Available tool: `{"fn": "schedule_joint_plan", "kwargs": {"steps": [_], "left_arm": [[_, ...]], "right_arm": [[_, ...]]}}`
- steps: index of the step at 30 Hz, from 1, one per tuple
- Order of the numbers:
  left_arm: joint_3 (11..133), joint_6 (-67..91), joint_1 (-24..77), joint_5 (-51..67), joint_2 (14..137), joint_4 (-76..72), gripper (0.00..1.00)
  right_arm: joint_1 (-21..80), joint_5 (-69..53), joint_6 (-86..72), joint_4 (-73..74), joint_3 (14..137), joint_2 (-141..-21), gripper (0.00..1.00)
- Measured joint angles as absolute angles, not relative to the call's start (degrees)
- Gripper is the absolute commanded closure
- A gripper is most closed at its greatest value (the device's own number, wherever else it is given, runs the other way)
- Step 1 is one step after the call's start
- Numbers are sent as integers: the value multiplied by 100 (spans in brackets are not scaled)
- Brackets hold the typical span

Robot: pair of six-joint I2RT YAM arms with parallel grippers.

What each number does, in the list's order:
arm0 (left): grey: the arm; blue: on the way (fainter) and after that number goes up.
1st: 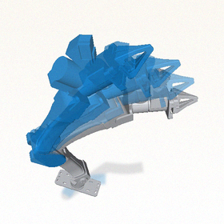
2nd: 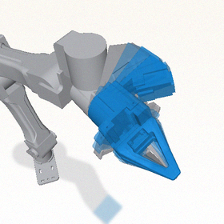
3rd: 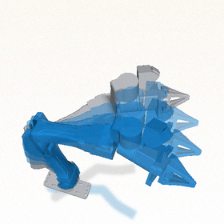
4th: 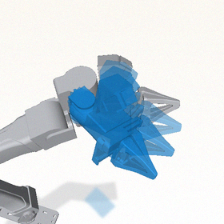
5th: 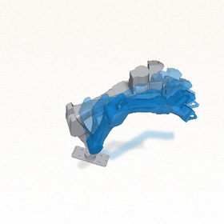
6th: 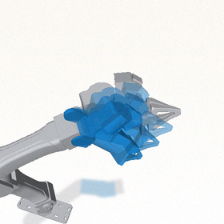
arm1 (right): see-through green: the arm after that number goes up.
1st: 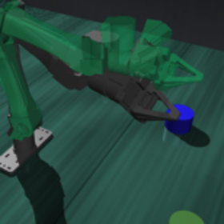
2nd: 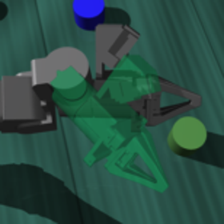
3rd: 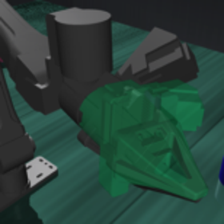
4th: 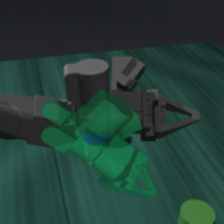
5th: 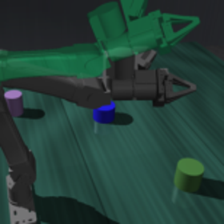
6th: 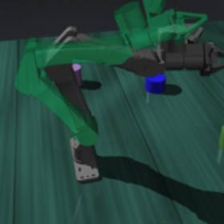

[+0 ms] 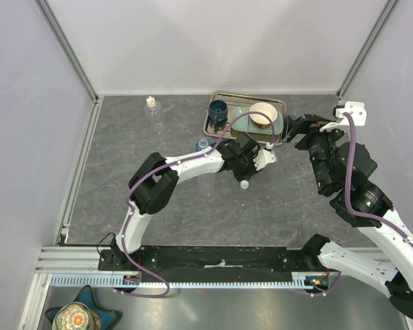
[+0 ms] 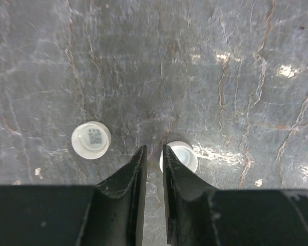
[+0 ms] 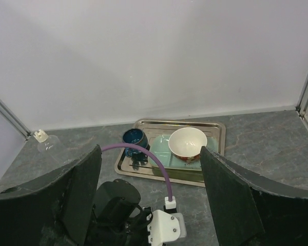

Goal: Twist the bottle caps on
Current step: Pick up the bottle cap from the center of the board.

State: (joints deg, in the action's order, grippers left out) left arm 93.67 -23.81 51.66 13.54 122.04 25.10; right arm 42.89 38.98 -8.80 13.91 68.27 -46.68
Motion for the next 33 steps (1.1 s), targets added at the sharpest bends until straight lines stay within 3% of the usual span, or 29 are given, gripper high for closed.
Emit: {"fn": "schedule_joint_plan", "kwargs": {"steps": [18, 33], "left_arm": [[9037, -2171, 5011, 1374, 12311, 2471, 73], [8969, -1911, 4875, 1627, 11561, 2493, 67]], "right_arm": [[4289, 3728, -1076, 1391, 6785, -4659, 16], [4289, 3621, -1098, 1428, 6672, -4650, 16]]}}
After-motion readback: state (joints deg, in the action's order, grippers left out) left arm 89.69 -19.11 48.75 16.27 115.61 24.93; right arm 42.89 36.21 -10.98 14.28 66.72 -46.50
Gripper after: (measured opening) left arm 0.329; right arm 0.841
